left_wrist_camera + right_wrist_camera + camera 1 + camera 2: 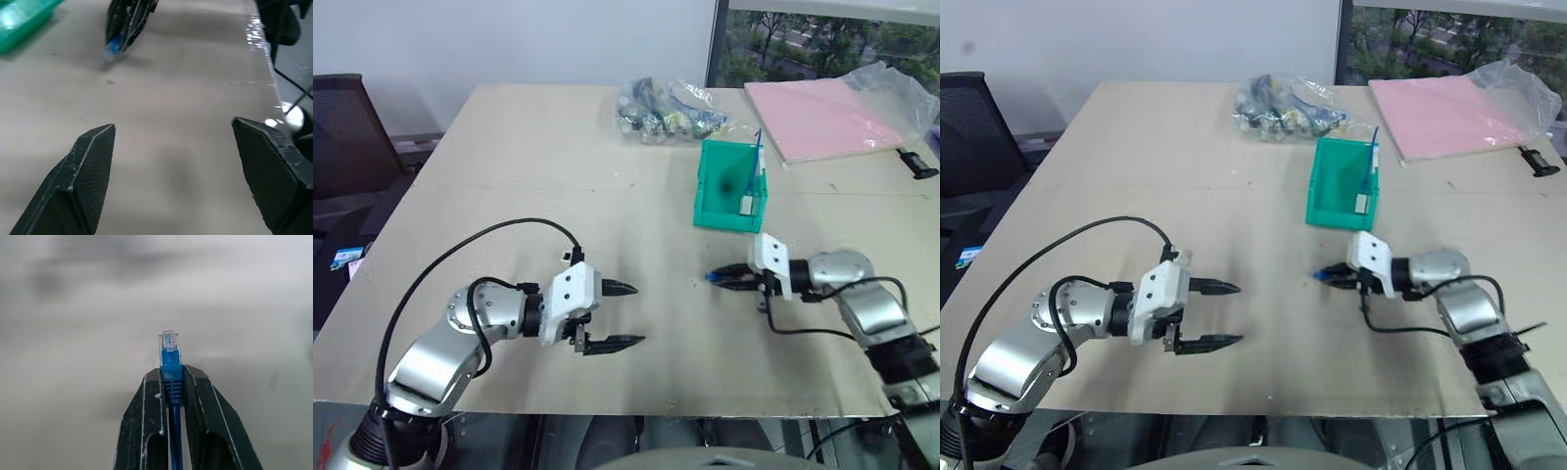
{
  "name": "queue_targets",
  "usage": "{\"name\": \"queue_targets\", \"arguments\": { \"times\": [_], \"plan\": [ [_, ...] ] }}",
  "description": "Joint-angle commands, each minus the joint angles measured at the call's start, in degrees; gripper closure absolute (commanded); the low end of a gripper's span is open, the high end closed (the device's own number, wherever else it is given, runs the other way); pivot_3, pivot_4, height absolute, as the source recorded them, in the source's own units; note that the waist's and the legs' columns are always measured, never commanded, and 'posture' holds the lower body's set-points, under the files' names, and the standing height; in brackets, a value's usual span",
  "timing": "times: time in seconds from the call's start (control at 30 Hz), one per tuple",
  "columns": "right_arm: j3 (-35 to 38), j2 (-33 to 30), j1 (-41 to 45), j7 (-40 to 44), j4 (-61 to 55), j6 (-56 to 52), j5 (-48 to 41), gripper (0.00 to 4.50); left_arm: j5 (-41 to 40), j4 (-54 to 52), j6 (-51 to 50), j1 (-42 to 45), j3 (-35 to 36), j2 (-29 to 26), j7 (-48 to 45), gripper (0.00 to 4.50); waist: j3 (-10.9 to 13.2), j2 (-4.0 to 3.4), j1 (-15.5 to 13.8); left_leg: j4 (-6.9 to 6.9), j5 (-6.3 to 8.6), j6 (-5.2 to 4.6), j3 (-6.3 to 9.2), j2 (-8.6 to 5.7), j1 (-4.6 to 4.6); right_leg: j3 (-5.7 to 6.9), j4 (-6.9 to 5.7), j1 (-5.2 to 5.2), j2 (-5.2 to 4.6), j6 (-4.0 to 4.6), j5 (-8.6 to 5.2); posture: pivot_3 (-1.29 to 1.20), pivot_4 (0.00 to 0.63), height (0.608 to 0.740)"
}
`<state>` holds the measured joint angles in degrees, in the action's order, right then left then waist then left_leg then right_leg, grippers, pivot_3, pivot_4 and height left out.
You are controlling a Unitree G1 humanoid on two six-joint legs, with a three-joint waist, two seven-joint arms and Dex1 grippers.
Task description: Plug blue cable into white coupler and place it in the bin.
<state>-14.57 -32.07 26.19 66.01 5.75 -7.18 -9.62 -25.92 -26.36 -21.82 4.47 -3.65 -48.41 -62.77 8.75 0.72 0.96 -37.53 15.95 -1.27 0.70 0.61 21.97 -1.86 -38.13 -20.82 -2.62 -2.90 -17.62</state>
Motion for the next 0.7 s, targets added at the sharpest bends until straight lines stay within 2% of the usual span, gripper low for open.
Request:
{"name": "queue_targets", "arguments": {
  "times": [0.03,0.07,0.17,0.23,0.27,0.3,0.4,0.53,0.7],
  "plan": [
    [-1.81,2.54,5.04,-0.95,5.34,-0.26,2.54,4.47,0.89,2.64,2.27,2.39,0.72,0.36,-0.76,0.61,0.0,0.0,-0.14,0.0,-0.01,0.01,0.0,0.0,0.02,0.03,0.02,-0.01,0.0,0.0,0.0,0.0,0.15,0.739],
    [-2.11,3.2,5.93,-0.73,6.68,-0.8,2.71,4.47,1.26,3.72,2.64,3.23,0.25,0.67,-0.92,0.61,0.01,0.0,-0.23,0.0,-0.01,0.01,0.0,-0.01,0.04,0.07,0.03,-0.02,0.01,0.0,0.0,0.0,0.15,0.739],
    [-2.13,3.94,6.67,0.0,8.56,-1.27,2.46,3.33,3.52,7.17,4.08,5.79,-1.66,2.23,-0.72,0.61,0.01,0.0,-0.41,-0.03,-0.08,0.14,0.05,-0.05,0.22,0.19,0.11,-0.11,0.01,-0.01,0.0,0.0,0.15,0.739],
    [-0.74,3.61,5.89,-0.28,7.5,-1.87,1.42,2.47,6.57,9.96,5.12,8.15,-3.66,3.71,0.57,0.61,0.0,0.0,-0.41,-0.09,-0.14,0.23,0.08,-0.08,0.38,0.24,0.15,-0.21,0.0,-0.01,0.0,0.0,0.15,0.739],
    [0.56,3.36,4.97,-0.76,5.98,-3.05,0.21,1.9,7.73,11.28,4.8,9.51,-4.64,4.57,1.19,0.61,0.01,0.0,-0.38,-0.23,-0.15,0.24,0.09,-0.09,0.67,0.24,0.08,-0.45,0.02,-0.02,0.01,0.0,0.15,0.739],
    [2.49,2.8,3.36,-1.34,3.35,-5.34,-1.79,1.29,8.82,12.68,4.63,11.15,-5.83,5.66,1.67,0.61,0.01,0.0,-0.32,-0.52,-0.15,0.26,0.13,-0.08,1.07,0.26,-0.1,-0.76,0.07,-0.03,0.01,0.0,0.15,0.739],
    [8.93,0.61,-3.87,-3.88,-6.56,-11.07,-7.37,0.02,11.51,16.28,5.28,15.64,-8.88,9.29,2.61,0.61,0.01,-0.03,-0.99,-0.81,-0.15,0.25,0.33,-0.1,1.32,0.41,-0.32,-0.89,0.05,-0.05,0.0,0.0,0.15,0.739],
    [18.87,-3.11,-19.66,-7.44,-21.98,-15.65,-13.84,0.02,15.25,23.65,7.13,22.97,-13.03,14.49,2.31,0.61,0.0,-0.06,-1.95,-1.12,-0.13,0.21,0.75,-0.21,1.62,0.71,-0.43,-0.94,0.07,-0.05,0.0,0.0,0.15,0.739],
    [25.73,-2.77,-30.75,-12.37,-30.46,-17.75,-17.8,0.02,18.69,34.99,11.49,30.83,-17.03,18.55,-1.69,0.61,0.0,-0.05,-1.14,-1.22,-0.02,0.01,0.82,-0.27,1.52,0.68,-0.74,-0.9,0.16,-0.07,-0.02,0.0,0.15,0.739]
  ]
}}
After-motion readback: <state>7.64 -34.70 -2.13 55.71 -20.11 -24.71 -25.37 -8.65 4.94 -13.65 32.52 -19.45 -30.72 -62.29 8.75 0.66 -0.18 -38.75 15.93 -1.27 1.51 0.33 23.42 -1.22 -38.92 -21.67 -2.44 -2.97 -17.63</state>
